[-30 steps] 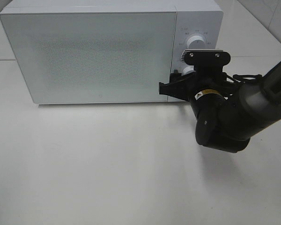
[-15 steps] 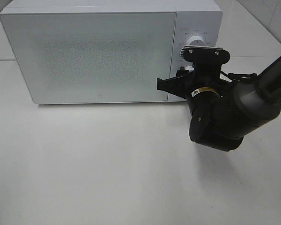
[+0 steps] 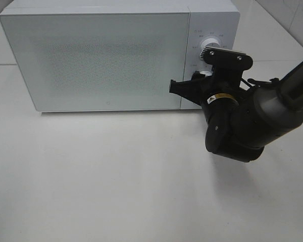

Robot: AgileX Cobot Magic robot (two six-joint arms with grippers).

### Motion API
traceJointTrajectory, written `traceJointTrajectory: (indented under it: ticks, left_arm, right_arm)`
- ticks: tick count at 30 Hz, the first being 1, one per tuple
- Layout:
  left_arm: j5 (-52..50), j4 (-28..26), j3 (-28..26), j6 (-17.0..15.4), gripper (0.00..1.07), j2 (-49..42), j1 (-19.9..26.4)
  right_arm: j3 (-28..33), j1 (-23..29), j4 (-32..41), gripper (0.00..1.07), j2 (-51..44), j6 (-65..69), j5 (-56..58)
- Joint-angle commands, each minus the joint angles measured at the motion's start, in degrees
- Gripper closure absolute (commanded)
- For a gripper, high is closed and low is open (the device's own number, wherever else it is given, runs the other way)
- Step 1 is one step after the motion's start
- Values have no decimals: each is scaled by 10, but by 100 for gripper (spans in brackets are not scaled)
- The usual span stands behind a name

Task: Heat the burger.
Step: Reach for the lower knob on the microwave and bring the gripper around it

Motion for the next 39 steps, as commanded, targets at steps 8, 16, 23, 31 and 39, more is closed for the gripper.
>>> traceJointTrajectory:
  ticks: [8, 16, 23, 31, 39]
  left_arm:
    - [-5, 1, 2, -4, 22, -15, 2]
    - [-5, 1, 2, -4, 22, -15, 2]
    - [-5, 1, 2, -4, 22, -15, 2]
    - [-5, 1, 2, -4, 22, -15, 2]
    - [-5, 1, 2, -4, 22, -15, 2]
  right_arm:
    - [-20, -2, -156, 107, 1, 378, 17]
    - [-20, -2, -181, 107, 1, 590, 10]
    - [-20, -2, -192, 107, 1, 778, -52]
    - [-20, -2, -184, 107, 1, 908, -90]
    - [-20, -2, -184, 107, 1, 1013, -103]
